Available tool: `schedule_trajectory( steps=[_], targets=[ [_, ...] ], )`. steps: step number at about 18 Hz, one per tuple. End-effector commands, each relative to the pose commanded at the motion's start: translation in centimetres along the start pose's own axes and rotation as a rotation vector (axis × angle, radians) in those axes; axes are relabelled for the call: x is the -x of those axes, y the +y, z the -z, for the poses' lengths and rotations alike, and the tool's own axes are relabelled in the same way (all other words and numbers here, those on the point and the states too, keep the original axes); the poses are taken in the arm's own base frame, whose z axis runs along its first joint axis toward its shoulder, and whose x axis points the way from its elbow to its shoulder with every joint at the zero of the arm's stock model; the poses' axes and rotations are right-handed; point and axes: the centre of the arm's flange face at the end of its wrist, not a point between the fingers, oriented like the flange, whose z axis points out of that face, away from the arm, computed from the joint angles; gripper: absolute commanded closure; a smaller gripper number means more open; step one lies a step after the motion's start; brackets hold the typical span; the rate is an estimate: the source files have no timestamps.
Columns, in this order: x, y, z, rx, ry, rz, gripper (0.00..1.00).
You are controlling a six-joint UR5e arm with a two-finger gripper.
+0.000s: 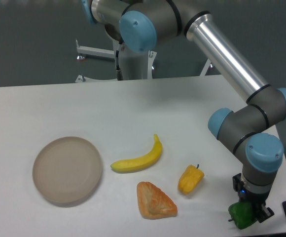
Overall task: Place the green pepper on the plate
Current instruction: 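Lift the green pepper held in the gripper off the table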
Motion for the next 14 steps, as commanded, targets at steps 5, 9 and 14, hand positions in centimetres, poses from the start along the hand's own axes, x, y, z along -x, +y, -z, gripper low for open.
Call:
schedule_trajectory(
  steps=[5,9,14],
  targets=[
    [0.0,0.0,0.5,0.003,-0.003,0.003,0.63],
    [-0.4,-1.1,2.1,-0.003,0.015,0.026,0.63],
    [-2.5,-4.1,5.8,-0.026,0.066,0.083,0.63]
  ],
)
